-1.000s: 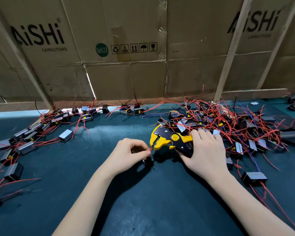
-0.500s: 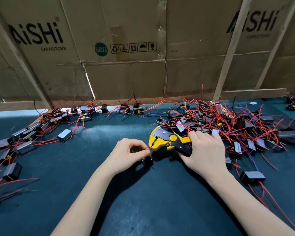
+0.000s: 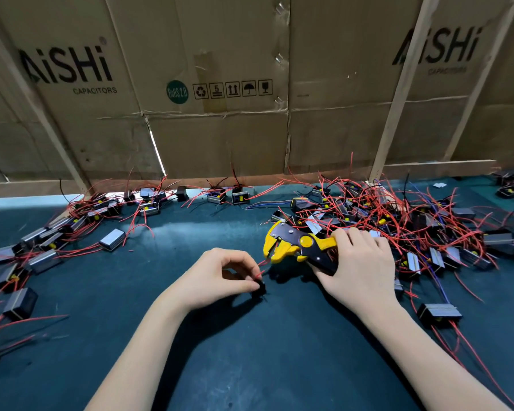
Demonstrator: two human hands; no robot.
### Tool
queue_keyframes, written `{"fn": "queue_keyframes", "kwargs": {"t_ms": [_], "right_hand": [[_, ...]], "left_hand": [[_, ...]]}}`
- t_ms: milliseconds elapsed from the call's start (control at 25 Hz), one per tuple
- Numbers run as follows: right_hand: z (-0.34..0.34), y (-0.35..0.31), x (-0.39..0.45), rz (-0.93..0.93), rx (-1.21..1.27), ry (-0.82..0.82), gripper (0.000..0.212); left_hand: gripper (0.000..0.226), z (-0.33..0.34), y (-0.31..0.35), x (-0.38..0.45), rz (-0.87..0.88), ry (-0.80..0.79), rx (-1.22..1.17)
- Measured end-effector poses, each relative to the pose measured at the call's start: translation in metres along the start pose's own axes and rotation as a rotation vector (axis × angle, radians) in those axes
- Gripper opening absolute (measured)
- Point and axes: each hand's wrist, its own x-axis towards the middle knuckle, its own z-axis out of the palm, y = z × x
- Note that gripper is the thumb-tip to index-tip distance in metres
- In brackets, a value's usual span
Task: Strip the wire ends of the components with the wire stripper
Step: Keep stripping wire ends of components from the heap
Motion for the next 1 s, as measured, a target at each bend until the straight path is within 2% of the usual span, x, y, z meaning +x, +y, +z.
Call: {"fn": "queue_keyframes", "kwargs": {"t_ms": [160, 240, 560, 680, 800, 1000], "right_hand": [[0.001, 0.003, -0.001, 0.029, -0.002, 0.026, 0.056], [0.002, 0.005, -0.002, 0.015, -0.020, 0.004, 0.054], [0.005, 0.002, -0.002, 0.043, -0.039, -0.063, 0.054], [0.004, 0.005, -0.002, 0.065, -0.030, -0.070, 0.054], [0.004, 0.008, -0.002, 0.081, -0.026, -0.066, 0.055], [0.002, 0.006, -0.004, 0.046, -0.047, -0.053, 0.056]], "left_hand": [[0.010, 0.013, 0.001, 0.007, -0.017, 0.187, 0.023], [0.010, 0.014, 0.000, 0.008, -0.020, 0.223, -0.034], [0.010, 0.012, 0.002, 0.006, -0.026, 0.218, -0.089], [0.021, 0.017, 0.005, 0.006, 0.022, 0.273, 0.000], [0.026, 0.020, 0.006, 0.006, 0.053, 0.238, 0.079], [0.009, 0.018, 0.005, 0.006, 0.052, 0.260, 0.122]]}}
